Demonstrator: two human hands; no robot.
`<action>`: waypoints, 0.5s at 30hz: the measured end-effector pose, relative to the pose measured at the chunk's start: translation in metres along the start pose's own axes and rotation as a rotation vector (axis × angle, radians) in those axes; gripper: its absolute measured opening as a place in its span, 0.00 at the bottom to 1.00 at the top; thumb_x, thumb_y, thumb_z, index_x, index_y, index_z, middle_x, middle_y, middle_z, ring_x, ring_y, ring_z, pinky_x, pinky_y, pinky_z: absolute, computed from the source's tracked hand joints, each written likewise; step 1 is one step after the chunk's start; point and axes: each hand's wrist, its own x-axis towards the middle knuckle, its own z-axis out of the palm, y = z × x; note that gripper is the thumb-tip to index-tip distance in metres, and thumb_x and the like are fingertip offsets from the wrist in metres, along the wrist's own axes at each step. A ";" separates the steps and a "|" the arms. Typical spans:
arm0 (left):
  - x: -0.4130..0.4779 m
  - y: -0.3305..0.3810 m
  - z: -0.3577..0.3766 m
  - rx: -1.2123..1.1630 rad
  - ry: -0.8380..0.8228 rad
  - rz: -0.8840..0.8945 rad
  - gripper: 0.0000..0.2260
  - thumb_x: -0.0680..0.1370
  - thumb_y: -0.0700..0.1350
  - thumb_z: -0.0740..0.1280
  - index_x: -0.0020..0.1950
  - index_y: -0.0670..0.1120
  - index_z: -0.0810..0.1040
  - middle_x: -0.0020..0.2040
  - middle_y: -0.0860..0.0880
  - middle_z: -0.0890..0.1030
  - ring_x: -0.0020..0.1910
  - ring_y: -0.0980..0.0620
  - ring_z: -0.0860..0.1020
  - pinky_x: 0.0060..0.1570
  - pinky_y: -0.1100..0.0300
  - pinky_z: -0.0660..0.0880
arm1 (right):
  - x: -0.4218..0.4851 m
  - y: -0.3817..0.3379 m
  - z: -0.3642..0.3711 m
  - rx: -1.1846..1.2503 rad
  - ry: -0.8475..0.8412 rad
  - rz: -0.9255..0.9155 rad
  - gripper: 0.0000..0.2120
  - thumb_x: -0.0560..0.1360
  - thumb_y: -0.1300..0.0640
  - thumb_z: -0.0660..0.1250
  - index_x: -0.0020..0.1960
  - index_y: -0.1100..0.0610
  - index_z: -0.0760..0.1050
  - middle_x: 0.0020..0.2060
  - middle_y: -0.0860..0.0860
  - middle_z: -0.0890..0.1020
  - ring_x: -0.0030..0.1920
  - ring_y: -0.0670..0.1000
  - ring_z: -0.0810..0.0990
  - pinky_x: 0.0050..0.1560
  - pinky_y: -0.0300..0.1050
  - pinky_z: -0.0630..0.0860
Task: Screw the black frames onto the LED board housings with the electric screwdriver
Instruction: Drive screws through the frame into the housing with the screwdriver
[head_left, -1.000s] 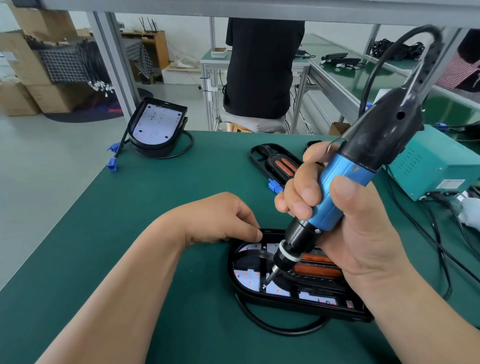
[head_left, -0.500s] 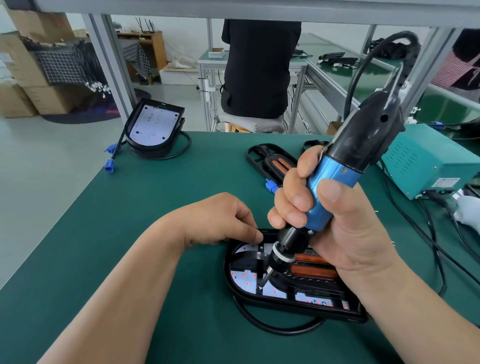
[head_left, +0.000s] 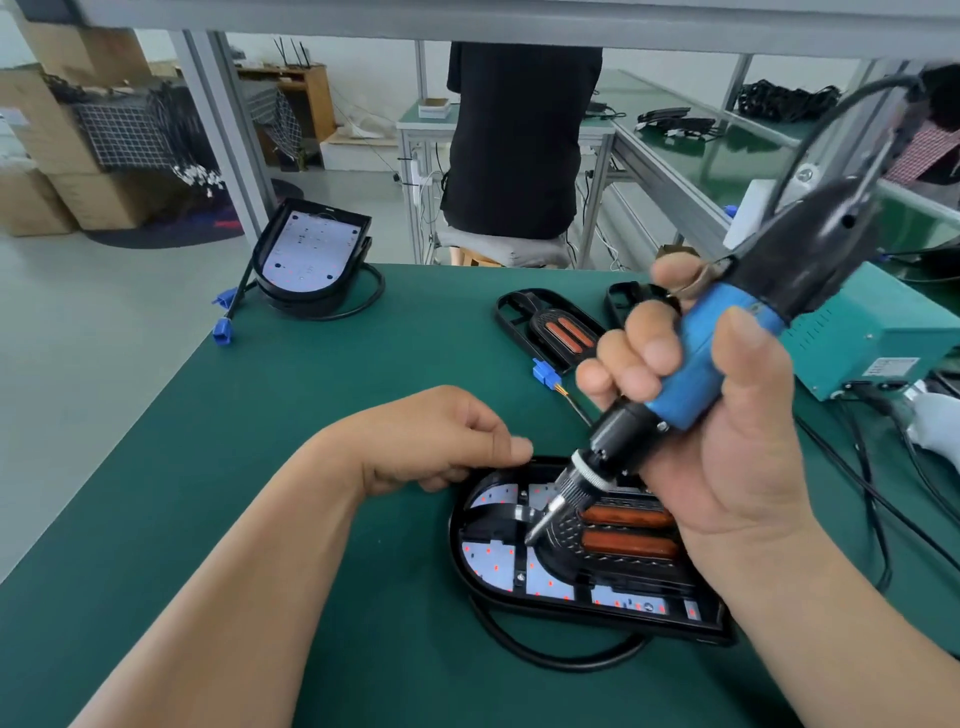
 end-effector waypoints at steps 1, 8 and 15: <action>0.002 -0.001 0.000 -0.091 0.006 -0.014 0.17 0.78 0.53 0.71 0.50 0.39 0.83 0.31 0.54 0.67 0.27 0.56 0.60 0.24 0.65 0.56 | 0.001 -0.002 -0.001 -0.015 0.039 -0.020 0.24 0.74 0.46 0.78 0.62 0.55 0.73 0.37 0.47 0.74 0.36 0.47 0.74 0.49 0.48 0.77; 0.010 0.003 0.004 -0.431 0.180 -0.070 0.16 0.81 0.33 0.56 0.63 0.37 0.79 0.35 0.49 0.73 0.27 0.55 0.62 0.22 0.65 0.55 | 0.005 -0.007 -0.009 -0.038 0.309 -0.087 0.07 0.83 0.54 0.58 0.59 0.53 0.72 0.38 0.47 0.73 0.37 0.47 0.73 0.52 0.46 0.77; 0.012 0.006 0.011 -0.566 0.130 0.011 0.08 0.87 0.40 0.59 0.58 0.39 0.78 0.34 0.50 0.72 0.28 0.56 0.60 0.21 0.68 0.56 | 0.007 -0.007 -0.017 0.011 0.433 -0.128 0.05 0.85 0.55 0.62 0.57 0.54 0.74 0.39 0.48 0.74 0.38 0.48 0.74 0.55 0.48 0.78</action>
